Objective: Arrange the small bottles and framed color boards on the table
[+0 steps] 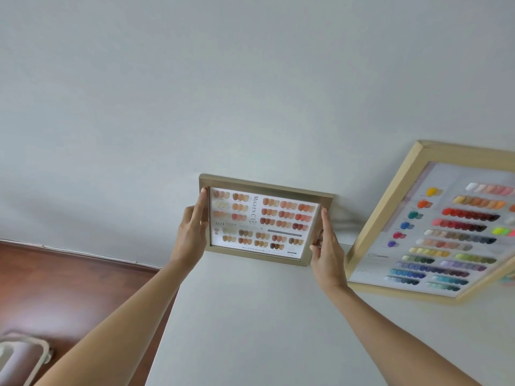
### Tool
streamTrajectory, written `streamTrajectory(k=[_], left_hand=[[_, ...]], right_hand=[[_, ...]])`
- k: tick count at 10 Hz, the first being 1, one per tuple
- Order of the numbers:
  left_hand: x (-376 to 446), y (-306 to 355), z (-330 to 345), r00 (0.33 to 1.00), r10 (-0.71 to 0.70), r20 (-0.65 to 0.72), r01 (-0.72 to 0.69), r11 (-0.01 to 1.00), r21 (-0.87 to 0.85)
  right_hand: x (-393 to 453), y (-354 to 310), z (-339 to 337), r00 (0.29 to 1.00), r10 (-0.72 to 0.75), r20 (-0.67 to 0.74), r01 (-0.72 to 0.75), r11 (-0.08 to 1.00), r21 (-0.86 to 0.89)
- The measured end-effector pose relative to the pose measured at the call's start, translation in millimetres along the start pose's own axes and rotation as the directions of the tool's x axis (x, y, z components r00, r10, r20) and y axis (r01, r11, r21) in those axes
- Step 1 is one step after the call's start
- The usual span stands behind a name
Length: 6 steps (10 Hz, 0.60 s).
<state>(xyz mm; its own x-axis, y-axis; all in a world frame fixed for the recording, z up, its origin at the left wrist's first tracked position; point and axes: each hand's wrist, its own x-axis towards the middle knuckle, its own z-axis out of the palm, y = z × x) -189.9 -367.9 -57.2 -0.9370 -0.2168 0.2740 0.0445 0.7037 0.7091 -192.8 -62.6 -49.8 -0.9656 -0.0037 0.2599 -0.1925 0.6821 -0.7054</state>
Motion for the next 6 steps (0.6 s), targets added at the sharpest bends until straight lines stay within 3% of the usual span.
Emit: streamTrajectory(k=[3, 4, 6], left_hand=[[-13.7, 16.6, -9.6, 1.000, 0.021, -0.015, -0.021, 0.999, 0.040], [-27.4, 24.2, -14.6, 0.998, -0.049, -0.026, 0.051, 0.998, 0.048], [-63.1, 45.1, -26.6, 0.997, -0.002, -0.080, 0.014, 0.987, 0.159]], right_hand=[[-6.7, -14.7, -8.7, 1.000, 0.010, -0.003, -0.010, 1.000, -0.028], [-17.0, -19.5, -14.6, 1.000, 0.020, 0.007, -0.019, 0.998, -0.065], [-59.4, -34.1, -48.3, 0.999, 0.023, 0.048, -0.020, 0.997, -0.069]])
